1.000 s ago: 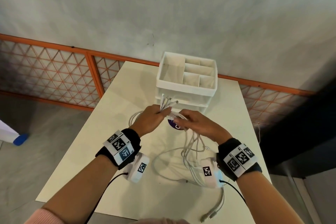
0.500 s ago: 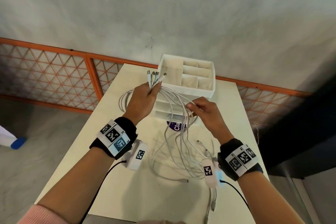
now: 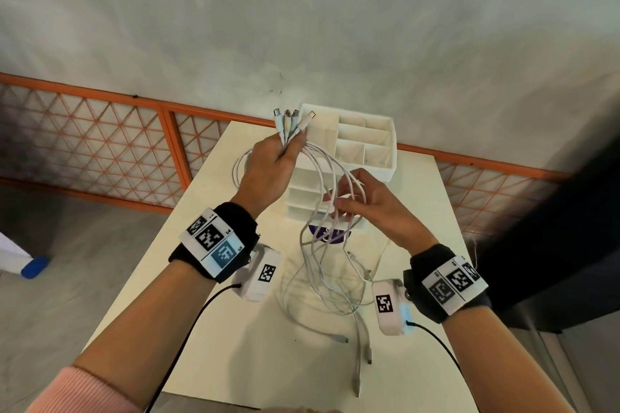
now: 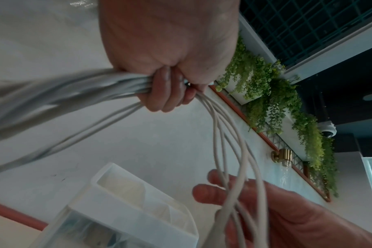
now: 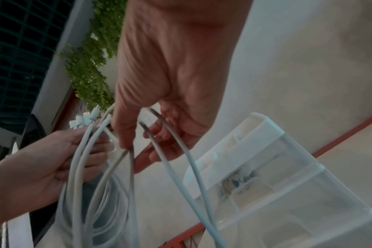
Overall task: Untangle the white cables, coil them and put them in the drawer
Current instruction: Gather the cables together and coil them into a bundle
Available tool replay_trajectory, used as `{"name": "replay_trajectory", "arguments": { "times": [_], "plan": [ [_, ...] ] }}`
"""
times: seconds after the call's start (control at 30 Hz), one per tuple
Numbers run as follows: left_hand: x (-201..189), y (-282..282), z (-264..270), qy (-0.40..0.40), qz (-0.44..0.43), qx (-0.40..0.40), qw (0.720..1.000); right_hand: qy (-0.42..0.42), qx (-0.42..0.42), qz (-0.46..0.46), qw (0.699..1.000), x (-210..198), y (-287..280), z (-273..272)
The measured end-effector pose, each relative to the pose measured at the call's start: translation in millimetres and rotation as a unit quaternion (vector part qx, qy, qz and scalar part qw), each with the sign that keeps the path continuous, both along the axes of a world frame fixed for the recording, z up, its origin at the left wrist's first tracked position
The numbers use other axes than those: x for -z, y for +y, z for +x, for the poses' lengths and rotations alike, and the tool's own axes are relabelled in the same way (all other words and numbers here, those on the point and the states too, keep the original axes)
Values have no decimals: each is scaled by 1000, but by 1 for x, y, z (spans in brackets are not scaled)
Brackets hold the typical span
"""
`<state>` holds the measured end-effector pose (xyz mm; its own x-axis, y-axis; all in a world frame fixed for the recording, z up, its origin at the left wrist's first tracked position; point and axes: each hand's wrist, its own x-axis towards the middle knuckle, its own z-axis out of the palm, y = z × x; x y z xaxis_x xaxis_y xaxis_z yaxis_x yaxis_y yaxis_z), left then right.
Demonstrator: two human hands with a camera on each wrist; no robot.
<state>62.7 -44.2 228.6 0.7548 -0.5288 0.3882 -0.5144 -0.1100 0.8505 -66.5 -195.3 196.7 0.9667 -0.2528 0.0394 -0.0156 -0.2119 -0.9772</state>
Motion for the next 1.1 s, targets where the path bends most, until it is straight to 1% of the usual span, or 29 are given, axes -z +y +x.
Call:
{"name": "replay_trajectory", "arguments": {
  "times": [0.13,0.2,0.27,0.3,0.4,0.43,0.5,0.57,0.63,0.7,0.8,0.9,0.97,1.03,1.1],
  "plan": [
    [-5,-3,-4,11,-39,34,999,13,-31,-92,995,-7,8,8],
    [-7,-4,-3,19,-62,34,997,19,-27,-126,992,-6,8,11],
    [-10,-3,2,42,-98,28,994,27,-3,-167,985,-2,5,12],
    [-11,-2,5,44,-106,20,993,38,9,-171,984,1,3,11],
    [-10,2,8,-8,-72,-19,997,35,31,-84,995,7,-1,1],
    [-8,2,8,-9,-67,-28,997,37,40,-68,996,9,-2,-2],
    [-3,2,8,27,-74,-45,996,41,52,-73,995,13,-1,-7],
    [-1,-1,10,52,-85,-48,994,59,26,-58,996,19,5,-10],
    [-5,-1,10,42,-82,-54,994,102,-16,-48,993,28,11,-11],
    [-8,0,10,31,-75,-65,995,129,-35,-66,989,35,16,-14],
    [-7,1,11,21,-53,-91,994,129,-60,-92,985,40,17,-22],
    [2,3,14,11,-25,-115,993,171,-27,-135,976,49,5,-26],
    [9,6,19,17,-17,-132,991,200,19,-148,968,56,-8,-30],
    [17,9,22,18,8,-142,990,202,70,-155,964,58,-22,-37],
    [29,14,28,23,39,-146,988,179,92,-142,969,54,-32,-42]
  ]
}}
